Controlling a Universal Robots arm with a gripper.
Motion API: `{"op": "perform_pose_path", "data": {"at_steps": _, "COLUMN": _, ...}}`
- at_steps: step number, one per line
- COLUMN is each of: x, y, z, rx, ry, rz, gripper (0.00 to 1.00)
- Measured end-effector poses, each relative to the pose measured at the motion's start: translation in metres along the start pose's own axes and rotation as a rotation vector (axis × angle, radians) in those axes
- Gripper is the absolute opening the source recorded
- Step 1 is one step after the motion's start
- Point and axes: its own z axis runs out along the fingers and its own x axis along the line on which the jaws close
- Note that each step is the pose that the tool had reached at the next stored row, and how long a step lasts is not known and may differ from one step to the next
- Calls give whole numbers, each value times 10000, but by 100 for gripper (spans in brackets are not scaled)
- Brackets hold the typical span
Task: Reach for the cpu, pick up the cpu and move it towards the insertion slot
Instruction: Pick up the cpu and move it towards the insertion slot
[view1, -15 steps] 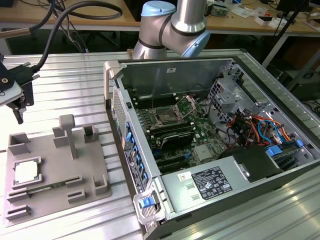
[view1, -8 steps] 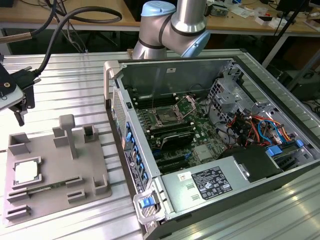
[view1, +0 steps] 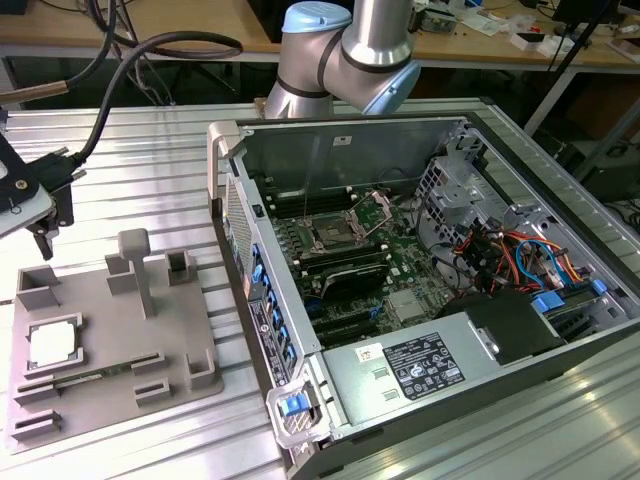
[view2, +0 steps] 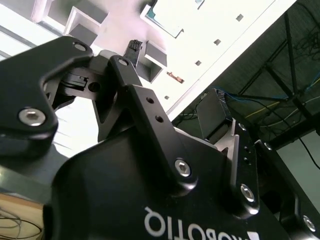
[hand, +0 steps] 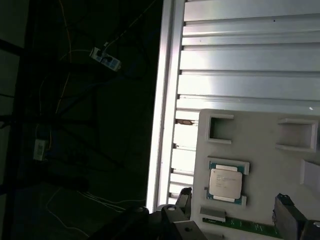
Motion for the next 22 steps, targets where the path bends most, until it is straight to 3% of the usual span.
{"op": "perform_pose_path", "data": {"at_steps": 3, "x": 5, "y": -13, "z": 36, "rx": 10, "ry": -116, "rz": -2, "gripper": 73}}
{"op": "perform_pose_path", "data": {"at_steps": 6, "x": 16, "y": -25, "z": 49, "rx": 27, "ry": -323, "rz": -10, "gripper": 73}}
{"op": "perform_pose_path", "data": {"at_steps": 7, "x": 17, "y": -29, "z": 61, "rx": 37, "ry": -423, "rz": -15, "gripper": 73}}
{"op": "perform_pose_path", "data": {"at_steps": 9, "x": 17, "y": -33, "z": 87, "rx": 45, "ry": -515, "rz": -17, "gripper": 73}}
{"op": "perform_pose_path", "data": {"at_steps": 12, "x": 18, "y": -36, "z": 106, "rx": 48, "ry": -555, "rz": -18, "gripper": 73}}
{"op": "perform_pose_path", "data": {"at_steps": 22, "x": 17, "y": -50, "z": 215, "rx": 54, "ry": -555, "rz": -18, "gripper": 73}}
